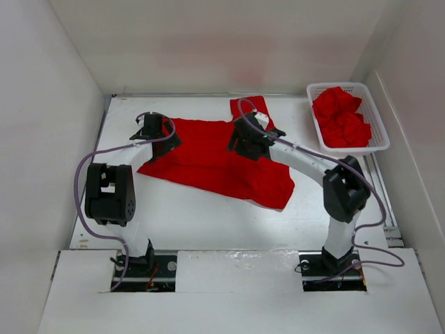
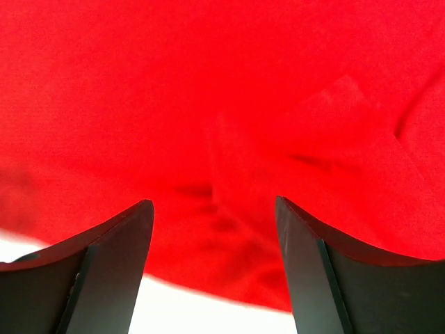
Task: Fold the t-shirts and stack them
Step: Fold the flattened tshirt in 1/3 of the way
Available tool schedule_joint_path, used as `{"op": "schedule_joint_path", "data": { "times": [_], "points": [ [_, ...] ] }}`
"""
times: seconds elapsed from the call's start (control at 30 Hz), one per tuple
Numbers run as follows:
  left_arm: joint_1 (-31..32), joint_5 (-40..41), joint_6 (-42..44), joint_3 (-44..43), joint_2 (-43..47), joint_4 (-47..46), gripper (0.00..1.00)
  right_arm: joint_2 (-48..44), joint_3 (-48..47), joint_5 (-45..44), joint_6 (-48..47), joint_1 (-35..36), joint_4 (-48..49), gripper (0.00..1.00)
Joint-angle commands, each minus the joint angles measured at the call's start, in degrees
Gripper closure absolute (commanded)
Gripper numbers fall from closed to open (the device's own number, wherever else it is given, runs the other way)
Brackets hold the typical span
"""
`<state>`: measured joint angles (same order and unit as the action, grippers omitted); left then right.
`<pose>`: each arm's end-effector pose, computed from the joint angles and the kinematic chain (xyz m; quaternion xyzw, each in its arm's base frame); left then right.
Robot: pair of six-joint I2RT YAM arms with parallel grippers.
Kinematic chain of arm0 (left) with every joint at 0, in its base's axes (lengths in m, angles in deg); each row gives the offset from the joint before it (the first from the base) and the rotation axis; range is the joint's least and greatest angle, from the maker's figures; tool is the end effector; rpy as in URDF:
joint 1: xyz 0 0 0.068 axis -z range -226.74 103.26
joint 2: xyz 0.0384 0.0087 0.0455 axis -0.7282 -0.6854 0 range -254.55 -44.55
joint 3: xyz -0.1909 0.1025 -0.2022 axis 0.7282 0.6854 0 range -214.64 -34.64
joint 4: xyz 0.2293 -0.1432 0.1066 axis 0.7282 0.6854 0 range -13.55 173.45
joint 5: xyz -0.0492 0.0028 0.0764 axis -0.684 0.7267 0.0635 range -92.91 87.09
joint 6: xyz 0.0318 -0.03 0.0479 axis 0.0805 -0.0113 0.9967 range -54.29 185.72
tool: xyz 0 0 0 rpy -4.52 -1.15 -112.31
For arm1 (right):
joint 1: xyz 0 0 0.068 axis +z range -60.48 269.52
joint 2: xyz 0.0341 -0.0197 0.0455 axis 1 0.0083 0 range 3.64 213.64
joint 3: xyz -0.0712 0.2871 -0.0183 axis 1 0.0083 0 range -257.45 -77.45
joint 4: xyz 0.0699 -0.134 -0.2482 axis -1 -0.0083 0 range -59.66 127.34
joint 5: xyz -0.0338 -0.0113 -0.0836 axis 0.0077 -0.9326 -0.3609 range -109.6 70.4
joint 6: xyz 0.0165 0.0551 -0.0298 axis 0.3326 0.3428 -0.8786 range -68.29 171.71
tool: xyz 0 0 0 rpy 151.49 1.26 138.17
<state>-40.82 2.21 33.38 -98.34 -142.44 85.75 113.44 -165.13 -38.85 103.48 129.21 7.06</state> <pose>0.4101 -0.0378 0.2081 -0.2269 0.8895 -0.0904 0.3861 0.3723 0.2873 0.2400 0.1518 0.9225 0.1170 0.3352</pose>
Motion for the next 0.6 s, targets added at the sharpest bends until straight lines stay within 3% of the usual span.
{"op": "schedule_joint_path", "data": {
  "times": [0.0,0.13,0.57],
  "points": [
    [0.06,-0.03,0.7,-1.86,0.15,0.72,0.0,-7.66,4.51,11.13,-5.88,-4.42,8.72,0.27],
    [0.06,-0.03,0.7,-1.86,0.15,0.72,0.0,-9.6,8.48,13.97,-7.56,-9.35,9.81,0.51],
    [0.06,-0.03,0.7,-1.95,-0.37,0.72,0.0,-0.47,6.64,12.31,-26.81,-11.73,8.84,0.56]
  ]
}}
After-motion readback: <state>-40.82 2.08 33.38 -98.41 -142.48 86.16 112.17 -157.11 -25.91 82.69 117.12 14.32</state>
